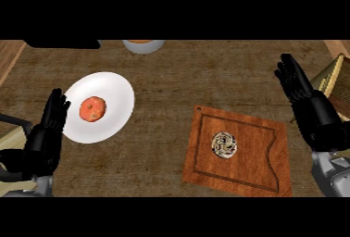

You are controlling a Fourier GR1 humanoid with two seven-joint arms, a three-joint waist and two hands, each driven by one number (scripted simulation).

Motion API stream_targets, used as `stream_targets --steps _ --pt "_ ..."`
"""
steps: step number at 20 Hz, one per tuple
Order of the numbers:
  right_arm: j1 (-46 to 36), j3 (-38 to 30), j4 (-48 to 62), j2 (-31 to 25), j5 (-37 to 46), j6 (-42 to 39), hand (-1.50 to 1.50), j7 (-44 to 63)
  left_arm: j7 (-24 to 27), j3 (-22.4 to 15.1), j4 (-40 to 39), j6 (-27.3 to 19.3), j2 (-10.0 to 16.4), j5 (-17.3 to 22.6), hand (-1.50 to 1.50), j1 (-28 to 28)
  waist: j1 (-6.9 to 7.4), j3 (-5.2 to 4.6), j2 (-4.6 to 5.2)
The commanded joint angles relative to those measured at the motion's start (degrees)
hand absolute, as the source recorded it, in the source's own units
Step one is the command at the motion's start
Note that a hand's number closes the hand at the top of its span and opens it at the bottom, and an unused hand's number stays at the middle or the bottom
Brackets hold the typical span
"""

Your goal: Pick the cupcake from the cutting board and place it in the basket

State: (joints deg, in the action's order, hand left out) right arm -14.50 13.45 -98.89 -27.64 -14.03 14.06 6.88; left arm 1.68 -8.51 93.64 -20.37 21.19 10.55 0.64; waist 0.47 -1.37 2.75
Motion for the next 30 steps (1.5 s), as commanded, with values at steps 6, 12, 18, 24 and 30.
stream_targets --steps 6,12,18,24,30 --pt "15.40 3.00 -11.24 8.00 11.38 16.61 1.50 -4.04 0.41 -0.07 3.14 -0.08 -4.13 1.74 0.00 1.37 -2.01 1.35 -3.19" --pt "9.58 25.79 -0.12 20.28 37.48 27.50 -1.50 2.33 0.22 -2.80 1.37 3.22 -5.66 3.31 0.00 0.45 -0.03 1.13 -2.92" --pt "10.52 17.24 6.91 18.42 55.15 33.37 -1.50 18.96 -0.15 -3.05 2.87 0.83 -5.93 1.57 0.00 -1.13 -2.31 0.61 -3.69" --pt "12.44 12.88 4.54 12.43 66.47 19.30 -1.50 36.82 -0.49 -1.89 2.64 -0.07 -5.58 1.34 0.00 -1.31 -3.98 0.38 -4.06" --pt "8.25 16.81 -5.05 10.83 66.87 -4.77 -1.50 52.98 -0.53 -1.74 2.45 1.09 -5.30 1.88 0.00 -0.15 -2.47 0.53 -3.83"
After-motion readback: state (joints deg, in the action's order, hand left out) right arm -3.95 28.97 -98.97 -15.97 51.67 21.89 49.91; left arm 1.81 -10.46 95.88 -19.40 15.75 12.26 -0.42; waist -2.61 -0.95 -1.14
